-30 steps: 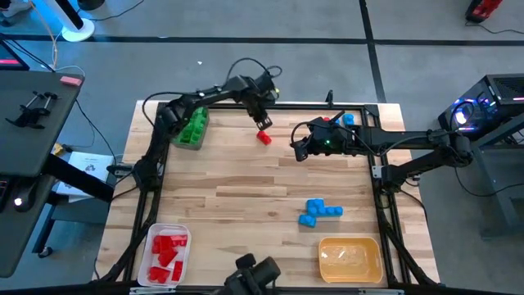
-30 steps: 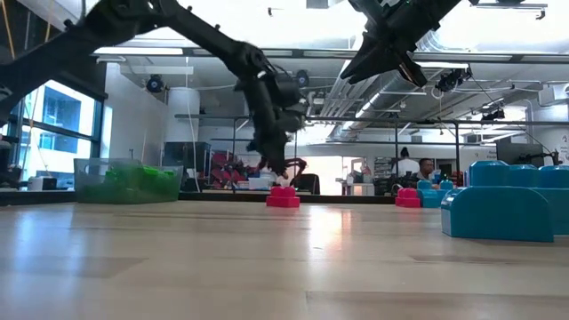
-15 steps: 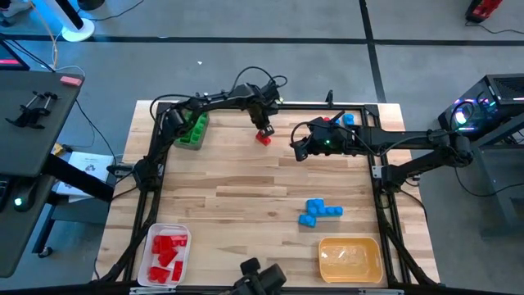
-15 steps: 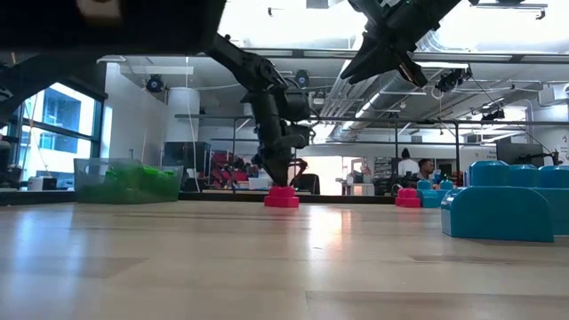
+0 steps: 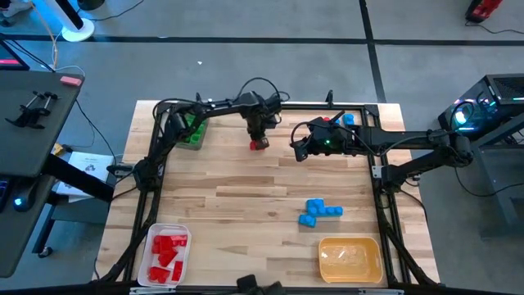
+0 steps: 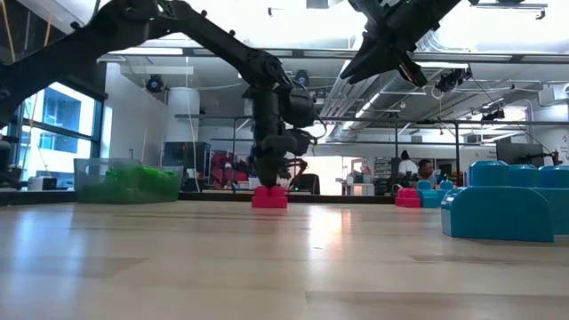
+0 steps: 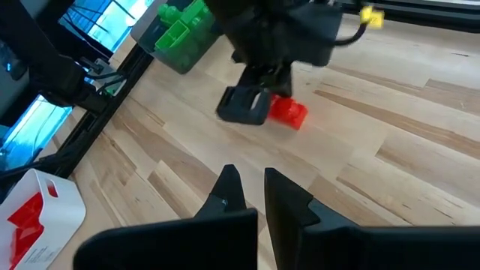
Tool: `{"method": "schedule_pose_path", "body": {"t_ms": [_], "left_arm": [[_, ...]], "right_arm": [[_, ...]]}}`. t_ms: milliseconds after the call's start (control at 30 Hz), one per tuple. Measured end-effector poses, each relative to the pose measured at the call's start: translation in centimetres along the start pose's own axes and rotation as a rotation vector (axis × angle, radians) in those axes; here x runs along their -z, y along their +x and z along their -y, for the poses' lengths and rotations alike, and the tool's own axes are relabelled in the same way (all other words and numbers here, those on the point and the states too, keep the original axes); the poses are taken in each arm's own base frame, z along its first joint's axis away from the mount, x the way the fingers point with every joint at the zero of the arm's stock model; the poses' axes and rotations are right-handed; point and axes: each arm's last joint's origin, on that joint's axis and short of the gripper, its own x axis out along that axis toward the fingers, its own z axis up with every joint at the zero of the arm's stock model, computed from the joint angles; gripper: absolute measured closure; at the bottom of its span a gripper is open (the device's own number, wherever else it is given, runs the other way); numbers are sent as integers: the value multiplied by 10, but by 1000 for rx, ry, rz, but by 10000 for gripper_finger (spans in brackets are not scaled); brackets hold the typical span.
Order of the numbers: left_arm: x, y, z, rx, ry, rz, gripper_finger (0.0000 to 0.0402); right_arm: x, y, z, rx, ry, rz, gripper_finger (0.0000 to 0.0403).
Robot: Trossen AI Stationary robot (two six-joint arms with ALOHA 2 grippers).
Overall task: Sort blocks
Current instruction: Put the red game piece into the white bin
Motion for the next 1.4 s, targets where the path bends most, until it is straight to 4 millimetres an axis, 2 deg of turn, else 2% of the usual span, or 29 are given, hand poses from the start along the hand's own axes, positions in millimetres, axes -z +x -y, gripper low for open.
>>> {"method": "schedule_pose_path", "body": {"t_ms": [300, 633, 767, 867, 933, 1033, 1167, 1300, 1400], "left_arm": [[1, 4, 52, 11, -23, -83, 401], [8, 10, 140, 14, 57, -138, 401], [12, 12, 160, 9, 103, -151, 401], [14, 8, 163, 11, 130, -162, 401], [15, -4, 157, 12, 138, -144, 401], [17, -28, 144, 14, 167, -103, 401], [26, -72, 125, 36, 266, -1, 401], [55, -106, 122, 259, 372, 223, 401], [94, -110, 127, 331, 383, 369, 401]], "right_arm": [[0, 0, 0, 0, -25, 0, 402], [2, 0, 0, -7, -52, -24, 402], [4, -1, 0, -25, -61, -61, 402], [4, -7, -1, -64, -78, -74, 402], [1, -16, -3, -77, -84, -25, 402], [-3, -36, -2, -55, -87, 70, 402], [-4, -63, 1, -58, -68, 151, 402], [-3, -84, 5, -69, -66, 187, 402], [-1, -91, 9, -62, -72, 178, 402]]}}
